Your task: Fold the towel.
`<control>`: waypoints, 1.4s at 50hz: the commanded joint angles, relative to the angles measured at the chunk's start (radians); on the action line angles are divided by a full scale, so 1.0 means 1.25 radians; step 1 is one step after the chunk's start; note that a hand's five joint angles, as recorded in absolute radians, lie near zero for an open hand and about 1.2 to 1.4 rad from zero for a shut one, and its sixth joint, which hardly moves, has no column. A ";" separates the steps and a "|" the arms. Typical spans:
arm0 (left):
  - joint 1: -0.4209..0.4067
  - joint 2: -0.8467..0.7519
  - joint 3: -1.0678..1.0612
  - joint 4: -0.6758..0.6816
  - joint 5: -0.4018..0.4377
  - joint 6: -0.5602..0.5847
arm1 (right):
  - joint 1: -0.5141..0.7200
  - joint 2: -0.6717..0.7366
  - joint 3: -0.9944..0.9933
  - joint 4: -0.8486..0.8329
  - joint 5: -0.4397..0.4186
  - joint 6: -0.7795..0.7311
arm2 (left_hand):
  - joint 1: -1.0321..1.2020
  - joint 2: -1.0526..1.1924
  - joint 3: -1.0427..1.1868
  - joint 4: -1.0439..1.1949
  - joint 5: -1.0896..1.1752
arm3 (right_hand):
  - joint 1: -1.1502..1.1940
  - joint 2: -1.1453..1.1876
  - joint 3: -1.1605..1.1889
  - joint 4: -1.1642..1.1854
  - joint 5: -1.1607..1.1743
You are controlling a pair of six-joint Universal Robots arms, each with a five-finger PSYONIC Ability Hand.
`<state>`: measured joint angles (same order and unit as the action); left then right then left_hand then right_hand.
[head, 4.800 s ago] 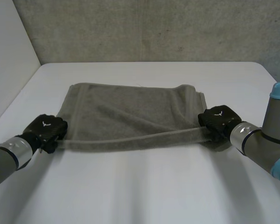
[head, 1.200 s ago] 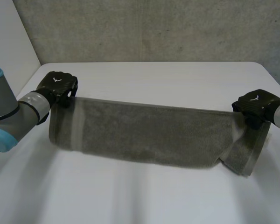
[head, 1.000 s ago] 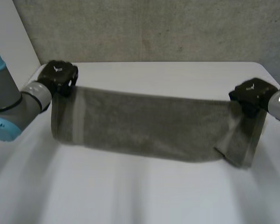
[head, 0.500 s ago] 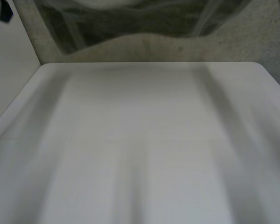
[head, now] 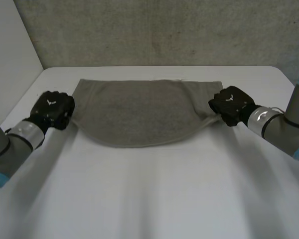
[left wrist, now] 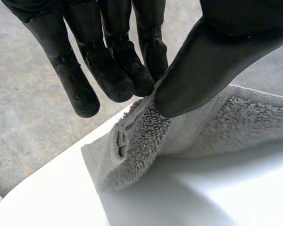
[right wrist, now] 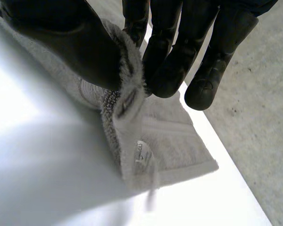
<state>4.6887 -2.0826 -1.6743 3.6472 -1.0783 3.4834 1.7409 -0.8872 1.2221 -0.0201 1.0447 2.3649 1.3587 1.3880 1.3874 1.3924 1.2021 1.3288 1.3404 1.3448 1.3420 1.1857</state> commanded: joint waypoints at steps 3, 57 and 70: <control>0.057 0.102 -0.059 -0.025 0.009 0.037 | -0.038 -0.150 0.090 0.028 0.017 0.009 | 0.030 0.007 0.007 0.003 0.016 | 0.054 0.045 0.041 0.043 0.029; 0.017 0.032 0.114 -0.187 -0.046 0.001 | -0.101 -0.062 -0.151 0.479 0.027 -0.129 | 0.030 0.007 0.007 0.003 0.016 | 0.054 0.045 0.041 0.043 0.029; -0.064 -0.192 0.372 -0.200 -0.157 0.035 | -0.021 0.196 -0.479 0.437 0.113 -0.082 | 0.030 0.007 0.007 0.003 0.016 | 0.054 0.045 0.041 0.043 0.029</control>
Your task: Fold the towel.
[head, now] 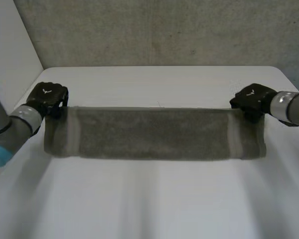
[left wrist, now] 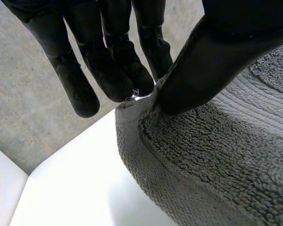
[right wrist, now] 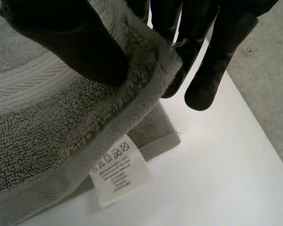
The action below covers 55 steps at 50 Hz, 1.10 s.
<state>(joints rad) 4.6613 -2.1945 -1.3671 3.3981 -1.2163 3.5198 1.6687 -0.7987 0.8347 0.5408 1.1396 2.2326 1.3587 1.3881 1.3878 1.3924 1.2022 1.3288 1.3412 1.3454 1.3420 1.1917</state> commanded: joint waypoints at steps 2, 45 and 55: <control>-0.049 -0.123 0.152 0.001 -0.057 0.005 | 0.050 0.182 -0.254 -0.012 0.058 0.024 | 0.030 0.007 0.007 0.003 0.016 | 0.054 0.044 0.041 0.043 0.024; -0.104 -0.034 0.074 -0.004 -0.203 -0.034 | 0.100 0.160 -0.273 0.017 0.158 0.365 | -0.900 -0.923 -0.923 -0.927 -0.914 | -0.923 -0.933 -0.937 -0.934 -0.953; -0.092 0.168 -0.222 0.114 -0.201 -0.057 | 0.073 -0.085 0.226 -0.251 0.171 0.328 | -0.895 -0.918 -0.918 -0.922 -0.909 | -0.923 -0.933 -0.937 -0.934 -0.953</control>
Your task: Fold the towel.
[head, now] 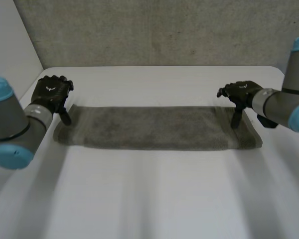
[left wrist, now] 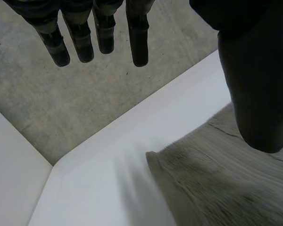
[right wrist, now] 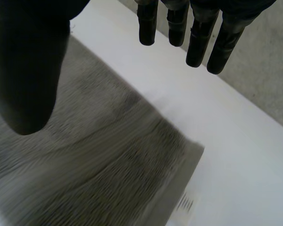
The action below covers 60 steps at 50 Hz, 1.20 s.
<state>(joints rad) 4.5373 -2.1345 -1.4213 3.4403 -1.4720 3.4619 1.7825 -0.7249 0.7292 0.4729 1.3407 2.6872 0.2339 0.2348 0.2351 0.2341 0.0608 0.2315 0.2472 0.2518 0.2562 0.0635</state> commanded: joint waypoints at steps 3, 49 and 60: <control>0.008 0.163 -0.244 0.124 0.004 -0.012 | -0.020 -0.172 0.412 -0.269 0.015 -0.070 | 0.005 0.004 0.004 0.005 0.004 | -0.046 -0.058 -0.062 -0.065 -0.051; 0.033 0.182 -0.295 0.170 0.090 -0.100 | -0.246 -0.127 0.434 -0.446 0.097 -0.278 | 0.038 0.037 0.037 0.038 0.037 | 0.932 0.919 0.916 0.912 0.927; 0.033 0.190 -0.293 0.168 0.090 -0.104 | -0.154 -0.166 0.201 -0.351 0.190 -0.270 | 0.038 0.037 0.037 0.038 0.037 | 0.932 0.919 0.916 0.912 0.927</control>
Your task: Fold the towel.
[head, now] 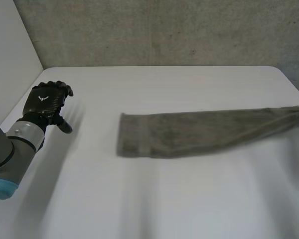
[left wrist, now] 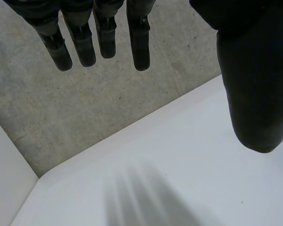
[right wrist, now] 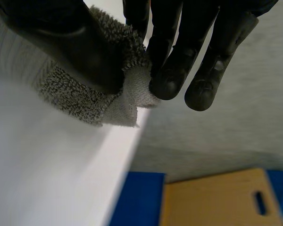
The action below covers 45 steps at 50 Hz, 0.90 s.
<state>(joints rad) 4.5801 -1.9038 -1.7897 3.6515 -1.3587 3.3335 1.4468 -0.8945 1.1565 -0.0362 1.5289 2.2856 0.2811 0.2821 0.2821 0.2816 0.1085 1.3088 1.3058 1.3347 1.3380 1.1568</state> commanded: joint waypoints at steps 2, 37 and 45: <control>-0.001 0.005 0.001 0.000 0.000 -0.001 | 0.175 -0.032 -0.161 0.055 0.038 0.066 | 0.000 -0.001 -0.001 0.000 -0.002 | 0.070 0.072 0.049 0.047 0.052; -0.007 0.004 -0.009 0.000 0.001 0.002 | 0.689 0.177 -0.288 0.084 -0.018 0.178 | -0.016 -0.017 -0.017 -0.017 -0.018 | -0.907 -0.905 -0.928 -0.931 -0.925; -0.010 0.004 -0.010 0.000 0.001 0.002 | 0.600 -0.038 -0.108 0.076 -0.062 0.339 | -0.019 -0.020 -0.020 -0.019 -0.020 | -0.907 -0.905 -0.928 -0.931 -0.925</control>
<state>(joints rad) 4.5703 -1.8992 -1.8011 3.6513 -1.3576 3.3363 2.2668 -0.7817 0.8743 0.0647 1.4782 2.5928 0.2702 0.2678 0.2677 0.2677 0.0877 0.2377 0.2490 0.2524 0.2572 0.0668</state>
